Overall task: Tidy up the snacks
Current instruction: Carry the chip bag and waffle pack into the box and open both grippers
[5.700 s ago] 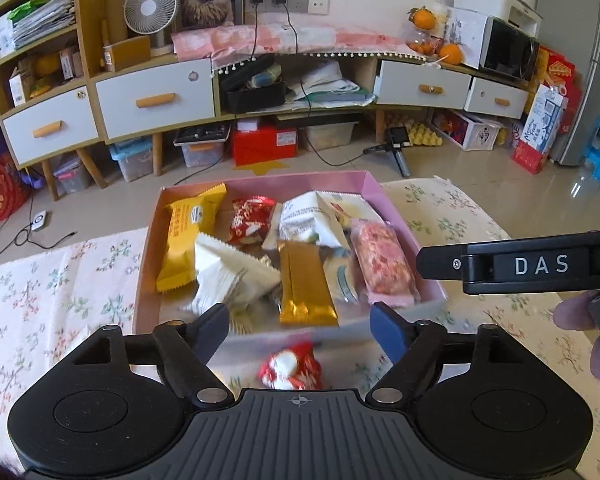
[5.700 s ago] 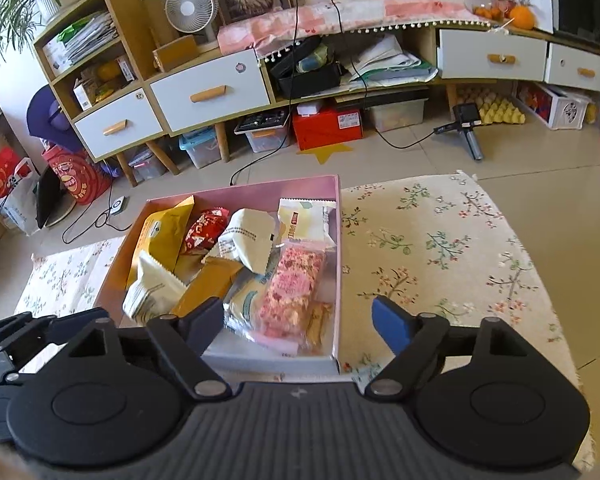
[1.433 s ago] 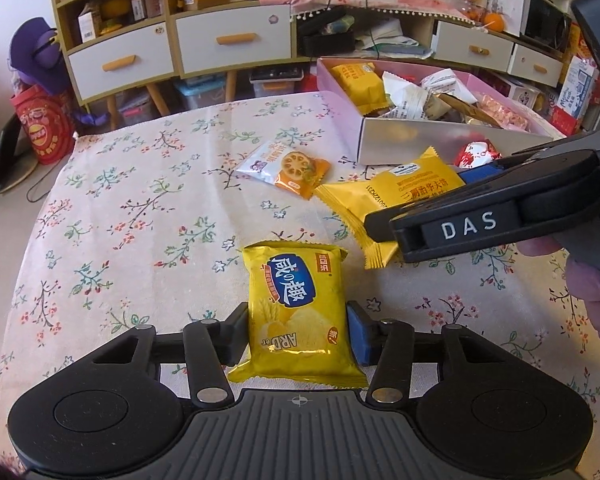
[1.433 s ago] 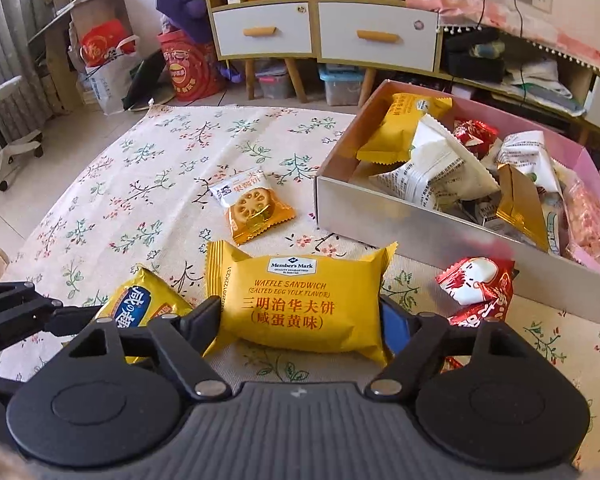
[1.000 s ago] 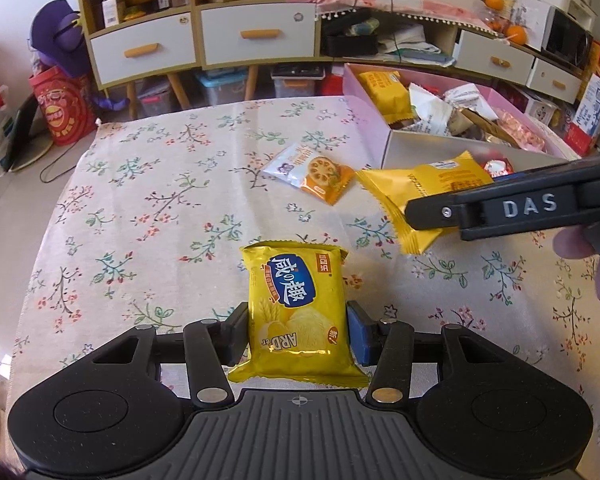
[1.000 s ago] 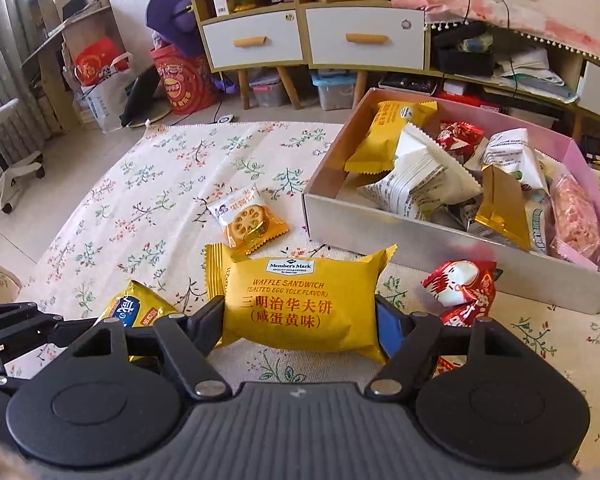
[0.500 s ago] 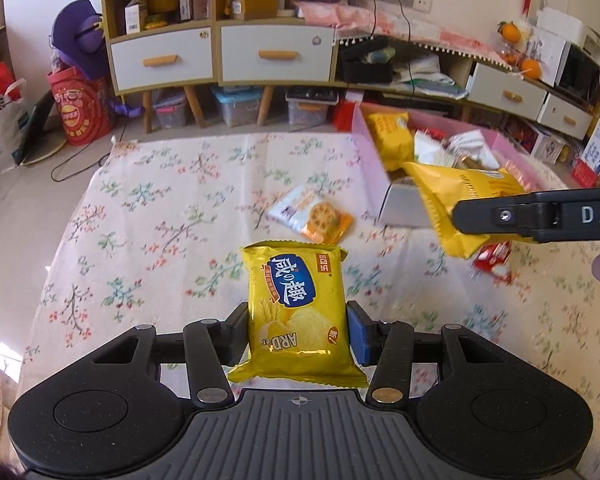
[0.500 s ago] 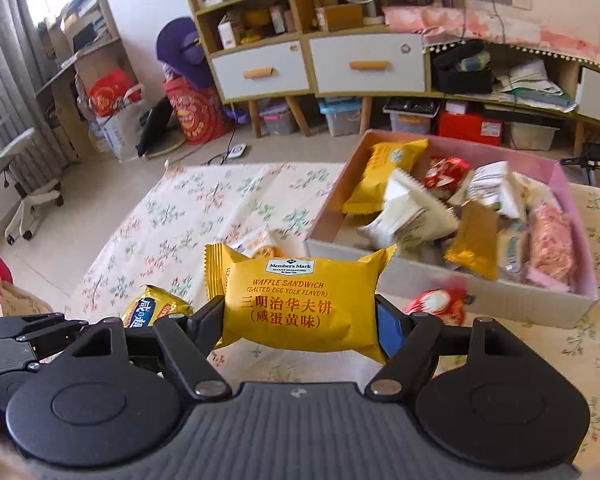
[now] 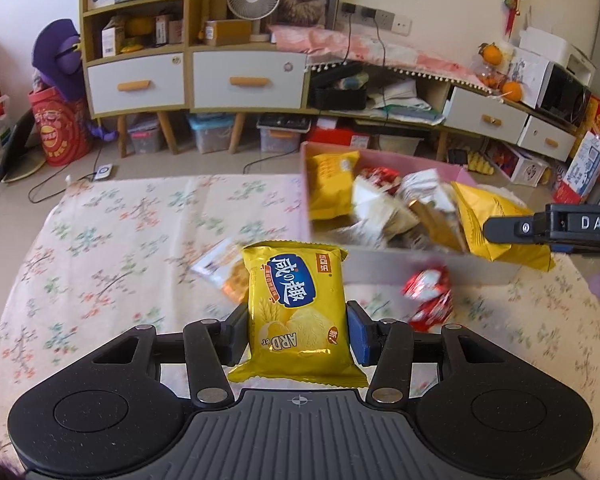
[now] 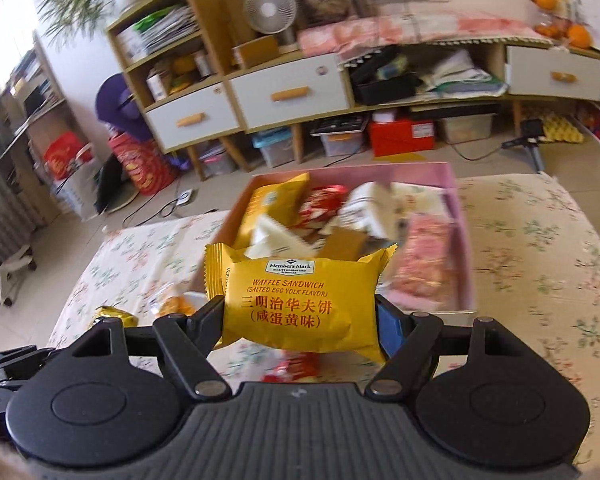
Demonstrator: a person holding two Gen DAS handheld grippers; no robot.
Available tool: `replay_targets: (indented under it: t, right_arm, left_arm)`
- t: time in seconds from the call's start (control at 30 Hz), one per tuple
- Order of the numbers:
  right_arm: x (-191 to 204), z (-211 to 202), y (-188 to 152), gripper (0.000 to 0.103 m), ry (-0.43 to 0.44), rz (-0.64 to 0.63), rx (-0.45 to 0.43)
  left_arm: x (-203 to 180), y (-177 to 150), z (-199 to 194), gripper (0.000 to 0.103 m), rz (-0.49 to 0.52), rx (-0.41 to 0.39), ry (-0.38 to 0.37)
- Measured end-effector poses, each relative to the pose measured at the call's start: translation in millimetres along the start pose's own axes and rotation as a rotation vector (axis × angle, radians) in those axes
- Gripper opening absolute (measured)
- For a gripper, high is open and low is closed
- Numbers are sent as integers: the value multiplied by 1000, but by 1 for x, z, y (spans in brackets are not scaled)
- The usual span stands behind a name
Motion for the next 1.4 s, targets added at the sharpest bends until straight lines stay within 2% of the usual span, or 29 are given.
replay_targets:
  t: [0.4, 0.63, 0.87, 1.03, 1.1, 1.17, 1.2, 1.4]
  right_arm:
    - [-46, 21, 29, 73, -76, 111, -44]
    - [-68, 53, 49, 74, -74, 223, -41]
    - [-80, 82, 57, 74, -94, 257, -19]
    - [-88, 91, 55, 77, -103, 269, 5]
    - [-89, 90, 56, 79, -86, 283, 2]
    - [-90, 87, 58, 82, -80, 285, -5]
    - [-90, 85, 59, 84, -80, 283, -10]
    - [-86, 74, 67, 90, -91, 249, -31]
  left_arm:
    - [-62, 40, 61, 47, 77, -59, -62]
    - [-86, 68, 101, 47, 80, -58, -81]
    - [-96, 72, 133, 47, 135, -53, -68]
    - [-97, 71, 143, 47, 135, -42, -61]
    - [-98, 71, 144, 50, 129, -44, -73]
    - [-98, 72, 142, 67, 122, -47, -78]
    - [-98, 73, 141, 70, 120, -55, -77]
    - [-100, 71, 128, 76, 114, -65, -92]
Point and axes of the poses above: each gripper's, at about its wrist camera, not at the fingertips, and z roughly the way its jaws point, x to its left, y to its top, the point moved 1 cm from there along z, roughly the way its jaws point, and after that the axes turned 10 degrees about -x, right-handed, at the moved point
